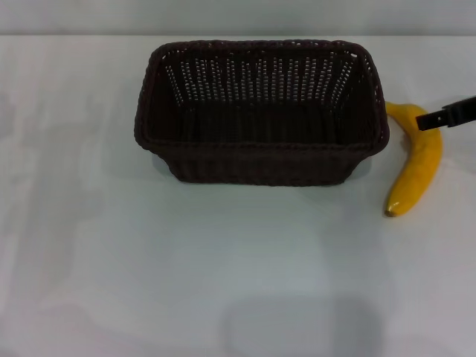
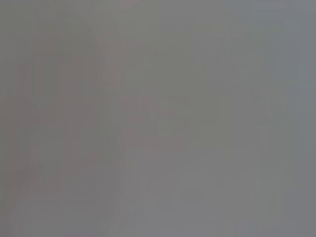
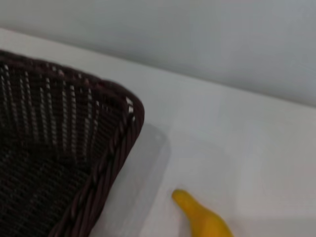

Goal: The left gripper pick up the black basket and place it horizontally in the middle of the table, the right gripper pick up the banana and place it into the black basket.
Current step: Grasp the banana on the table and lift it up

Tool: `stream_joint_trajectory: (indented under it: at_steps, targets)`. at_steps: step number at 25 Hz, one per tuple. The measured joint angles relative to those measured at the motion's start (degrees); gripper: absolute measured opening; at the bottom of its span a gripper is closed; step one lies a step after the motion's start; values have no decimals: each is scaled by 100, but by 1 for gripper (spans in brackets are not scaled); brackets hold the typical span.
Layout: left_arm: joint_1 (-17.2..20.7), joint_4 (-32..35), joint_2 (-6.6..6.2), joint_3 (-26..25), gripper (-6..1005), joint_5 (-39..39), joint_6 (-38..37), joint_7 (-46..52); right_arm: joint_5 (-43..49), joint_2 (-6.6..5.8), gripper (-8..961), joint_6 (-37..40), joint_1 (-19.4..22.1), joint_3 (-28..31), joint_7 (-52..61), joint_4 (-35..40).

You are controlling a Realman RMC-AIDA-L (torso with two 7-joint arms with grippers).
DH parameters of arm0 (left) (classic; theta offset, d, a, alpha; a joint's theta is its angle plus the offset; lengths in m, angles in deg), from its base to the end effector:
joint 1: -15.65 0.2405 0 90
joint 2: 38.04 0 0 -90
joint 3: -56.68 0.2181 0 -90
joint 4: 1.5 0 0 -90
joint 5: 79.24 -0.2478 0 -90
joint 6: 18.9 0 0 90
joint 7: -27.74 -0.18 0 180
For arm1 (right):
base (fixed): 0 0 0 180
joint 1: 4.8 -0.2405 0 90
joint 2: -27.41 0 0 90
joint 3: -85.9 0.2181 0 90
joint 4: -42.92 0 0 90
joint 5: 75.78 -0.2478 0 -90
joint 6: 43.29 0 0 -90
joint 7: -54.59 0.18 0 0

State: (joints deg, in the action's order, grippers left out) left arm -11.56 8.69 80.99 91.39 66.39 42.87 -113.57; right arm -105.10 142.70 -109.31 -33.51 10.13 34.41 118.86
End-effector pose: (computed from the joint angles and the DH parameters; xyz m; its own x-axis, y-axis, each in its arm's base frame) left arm -0.3685 0.3924 0.0772 0.3760 -0.1411 0.9158 0.9262 0.0873 -0.3668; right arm 0.2030 0.4394 0.0455 0.6317 -0.7400 -0.2309 -0.6636 -0.3622 -0.6546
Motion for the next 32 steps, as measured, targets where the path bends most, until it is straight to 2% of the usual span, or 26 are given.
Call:
stream_joint_trajectory:
  at_steps: [19, 32]
  targets:
    - [-76, 0, 7, 0, 700, 1, -8, -1, -39, -2, 862, 223, -520, 44, -50, -1053]
    - [-74, 0, 11, 0, 702, 1, -7, -1, -86, 2, 861, 417, -603, 26, -143, -1458]
